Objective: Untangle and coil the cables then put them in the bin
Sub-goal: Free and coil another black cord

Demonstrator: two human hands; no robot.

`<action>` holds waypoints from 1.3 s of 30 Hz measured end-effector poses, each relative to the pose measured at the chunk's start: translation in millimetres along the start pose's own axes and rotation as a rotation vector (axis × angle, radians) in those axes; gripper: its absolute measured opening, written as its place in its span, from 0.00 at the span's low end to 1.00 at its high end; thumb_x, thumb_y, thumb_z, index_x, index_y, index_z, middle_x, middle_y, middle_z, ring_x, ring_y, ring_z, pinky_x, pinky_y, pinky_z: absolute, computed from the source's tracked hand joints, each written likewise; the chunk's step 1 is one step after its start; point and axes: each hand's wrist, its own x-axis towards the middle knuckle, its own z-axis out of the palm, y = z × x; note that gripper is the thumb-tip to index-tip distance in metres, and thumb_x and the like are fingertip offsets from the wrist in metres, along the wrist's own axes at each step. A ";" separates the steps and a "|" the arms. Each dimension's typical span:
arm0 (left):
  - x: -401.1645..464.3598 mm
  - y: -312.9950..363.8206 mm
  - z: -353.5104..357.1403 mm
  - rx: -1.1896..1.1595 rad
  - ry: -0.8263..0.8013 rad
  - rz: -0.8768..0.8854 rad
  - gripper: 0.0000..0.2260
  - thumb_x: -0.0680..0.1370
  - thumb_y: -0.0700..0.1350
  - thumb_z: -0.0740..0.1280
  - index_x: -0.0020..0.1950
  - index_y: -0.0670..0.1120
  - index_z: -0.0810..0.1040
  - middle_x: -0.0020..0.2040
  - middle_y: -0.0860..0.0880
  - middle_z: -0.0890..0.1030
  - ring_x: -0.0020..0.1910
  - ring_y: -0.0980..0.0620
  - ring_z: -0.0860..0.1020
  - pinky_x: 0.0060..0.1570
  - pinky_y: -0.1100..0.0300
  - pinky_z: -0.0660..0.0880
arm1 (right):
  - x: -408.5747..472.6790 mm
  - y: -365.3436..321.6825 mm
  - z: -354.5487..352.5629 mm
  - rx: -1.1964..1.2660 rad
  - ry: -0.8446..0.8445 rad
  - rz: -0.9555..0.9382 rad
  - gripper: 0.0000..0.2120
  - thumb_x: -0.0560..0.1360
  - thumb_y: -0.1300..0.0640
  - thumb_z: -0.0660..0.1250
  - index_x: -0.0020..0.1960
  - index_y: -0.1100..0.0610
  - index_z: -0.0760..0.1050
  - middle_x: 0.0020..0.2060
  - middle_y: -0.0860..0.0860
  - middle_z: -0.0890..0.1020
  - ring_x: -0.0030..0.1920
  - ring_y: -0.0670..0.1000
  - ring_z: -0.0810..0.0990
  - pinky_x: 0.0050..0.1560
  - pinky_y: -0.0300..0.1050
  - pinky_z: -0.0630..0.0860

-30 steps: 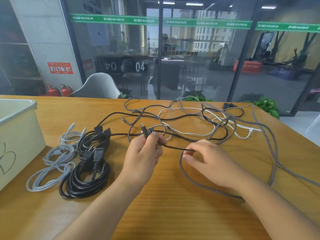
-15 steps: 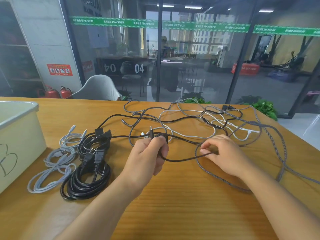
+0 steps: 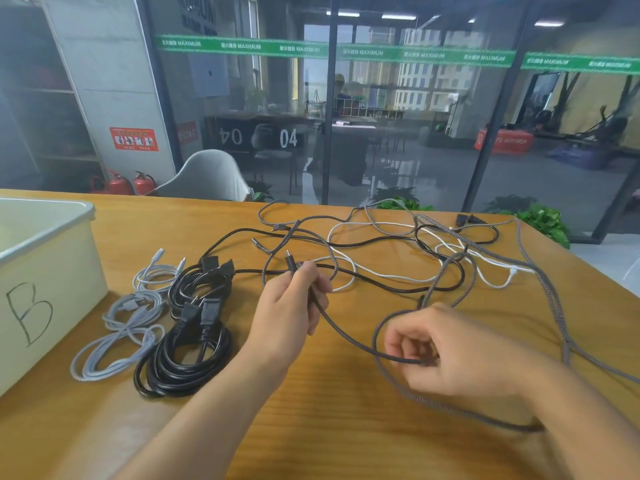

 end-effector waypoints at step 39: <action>-17.3 8.9 11.9 0.102 -0.705 -0.137 0.21 0.88 0.46 0.54 0.46 0.40 0.82 0.24 0.49 0.63 0.23 0.52 0.59 0.28 0.60 0.61 | 2.9 36.5 -18.1 -0.141 0.859 0.212 0.26 0.68 0.28 0.72 0.32 0.50 0.76 0.27 0.45 0.81 0.35 0.47 0.84 0.38 0.50 0.79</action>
